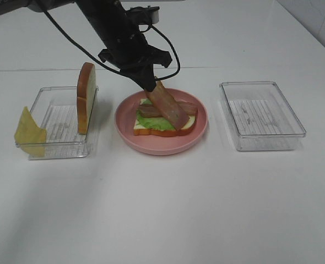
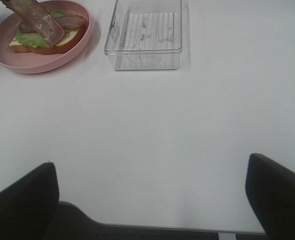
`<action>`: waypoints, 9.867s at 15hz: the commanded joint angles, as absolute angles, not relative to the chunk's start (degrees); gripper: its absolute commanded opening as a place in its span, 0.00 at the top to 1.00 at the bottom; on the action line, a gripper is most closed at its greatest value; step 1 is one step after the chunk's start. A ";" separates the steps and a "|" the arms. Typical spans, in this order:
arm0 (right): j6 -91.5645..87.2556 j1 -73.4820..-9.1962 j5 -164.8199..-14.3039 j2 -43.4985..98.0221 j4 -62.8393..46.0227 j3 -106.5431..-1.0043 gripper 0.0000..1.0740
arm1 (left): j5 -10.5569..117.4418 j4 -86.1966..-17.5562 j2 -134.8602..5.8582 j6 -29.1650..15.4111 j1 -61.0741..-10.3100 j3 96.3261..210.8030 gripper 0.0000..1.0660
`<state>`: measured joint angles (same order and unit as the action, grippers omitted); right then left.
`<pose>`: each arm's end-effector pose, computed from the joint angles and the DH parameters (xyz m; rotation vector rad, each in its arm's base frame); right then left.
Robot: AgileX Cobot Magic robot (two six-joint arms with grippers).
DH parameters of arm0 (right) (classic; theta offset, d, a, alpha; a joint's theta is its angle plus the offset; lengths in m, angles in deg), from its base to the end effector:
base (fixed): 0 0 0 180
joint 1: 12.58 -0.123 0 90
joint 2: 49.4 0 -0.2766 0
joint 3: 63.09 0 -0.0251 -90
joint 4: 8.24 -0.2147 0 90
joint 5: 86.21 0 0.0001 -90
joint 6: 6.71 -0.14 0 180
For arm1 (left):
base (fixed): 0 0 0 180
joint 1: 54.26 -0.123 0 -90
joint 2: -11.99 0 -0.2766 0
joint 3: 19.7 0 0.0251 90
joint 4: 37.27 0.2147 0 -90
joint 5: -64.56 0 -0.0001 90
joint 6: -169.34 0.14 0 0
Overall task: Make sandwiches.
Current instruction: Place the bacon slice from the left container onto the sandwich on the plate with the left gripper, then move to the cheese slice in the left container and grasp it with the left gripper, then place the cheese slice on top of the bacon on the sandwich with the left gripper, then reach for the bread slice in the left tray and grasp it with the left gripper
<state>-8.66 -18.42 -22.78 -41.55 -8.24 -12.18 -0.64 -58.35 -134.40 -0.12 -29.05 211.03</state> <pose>0.0149 0.0015 0.2189 -0.0724 2.1324 0.0800 0.4267 -0.2514 0.1561 0.7277 2.7089 -0.5662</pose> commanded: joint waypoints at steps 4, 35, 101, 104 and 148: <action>-8.26 -18.54 -23.18 -43.44 -8.24 -11.95 0.11 | 0.84 -56.92 -136.64 -2.64 -29.10 211.66 1.00; -8.26 -18.54 -23.18 -43.44 -8.24 -11.95 0.11 | -11.02 -39.33 -99.05 -16.56 -47.90 190.92 0.04; -8.26 -18.54 -23.18 -43.38 -8.24 -11.95 0.11 | -2.54 -64.83 -113.49 1.55 -33.00 201.69 1.00; -8.26 -18.54 -23.18 -43.38 -8.24 -11.95 0.11 | -2.59 -65.63 -123.57 0.63 -30.31 209.03 1.00; -8.26 -18.54 -23.18 -43.38 -8.24 -11.95 0.11 | -11.02 -53.08 -131.71 -12.72 -29.62 226.39 0.05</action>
